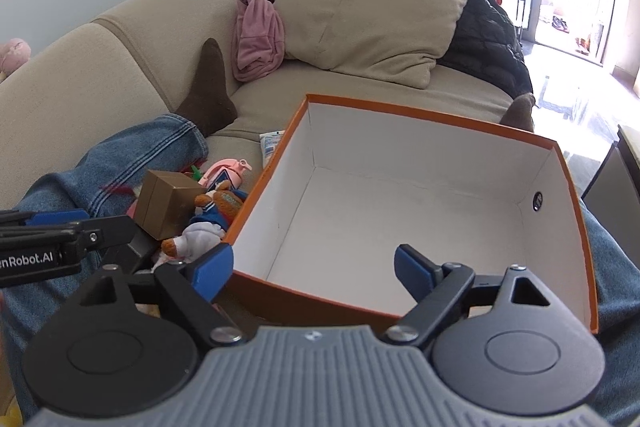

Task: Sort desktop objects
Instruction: 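Reach the right gripper to the small brown cardboard box and grasp it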

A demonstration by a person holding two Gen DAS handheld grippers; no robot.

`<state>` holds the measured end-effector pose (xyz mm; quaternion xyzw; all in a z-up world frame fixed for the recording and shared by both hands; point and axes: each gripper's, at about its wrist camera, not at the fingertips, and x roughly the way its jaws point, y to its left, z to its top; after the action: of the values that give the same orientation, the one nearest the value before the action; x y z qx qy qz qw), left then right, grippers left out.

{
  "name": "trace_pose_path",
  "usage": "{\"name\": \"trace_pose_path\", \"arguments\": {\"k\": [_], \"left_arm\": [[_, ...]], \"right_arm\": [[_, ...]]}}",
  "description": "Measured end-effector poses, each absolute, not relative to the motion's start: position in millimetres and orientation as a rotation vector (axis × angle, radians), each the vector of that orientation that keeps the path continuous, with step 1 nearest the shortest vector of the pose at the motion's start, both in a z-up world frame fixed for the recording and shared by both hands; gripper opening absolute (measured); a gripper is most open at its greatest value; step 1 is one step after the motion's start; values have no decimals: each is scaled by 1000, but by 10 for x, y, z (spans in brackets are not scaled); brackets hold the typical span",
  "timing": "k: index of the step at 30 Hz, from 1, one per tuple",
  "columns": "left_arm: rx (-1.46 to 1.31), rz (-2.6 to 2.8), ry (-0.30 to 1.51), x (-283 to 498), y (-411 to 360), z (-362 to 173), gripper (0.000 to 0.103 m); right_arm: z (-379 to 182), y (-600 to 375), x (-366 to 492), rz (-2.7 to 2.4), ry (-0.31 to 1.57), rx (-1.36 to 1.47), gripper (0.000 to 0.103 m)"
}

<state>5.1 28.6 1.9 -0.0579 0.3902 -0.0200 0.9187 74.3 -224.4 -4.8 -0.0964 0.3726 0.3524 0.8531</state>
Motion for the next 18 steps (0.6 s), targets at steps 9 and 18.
{"name": "trace_pose_path", "arguments": {"k": [9,18], "left_arm": [[-71,-24,879,177,521,-83,69],[20,-57,981,265,543,-376,65]], "right_arm": [[3,-1838,795,948,812,-257,53],[-110,-1440,795,1054,837,-356,49]]}}
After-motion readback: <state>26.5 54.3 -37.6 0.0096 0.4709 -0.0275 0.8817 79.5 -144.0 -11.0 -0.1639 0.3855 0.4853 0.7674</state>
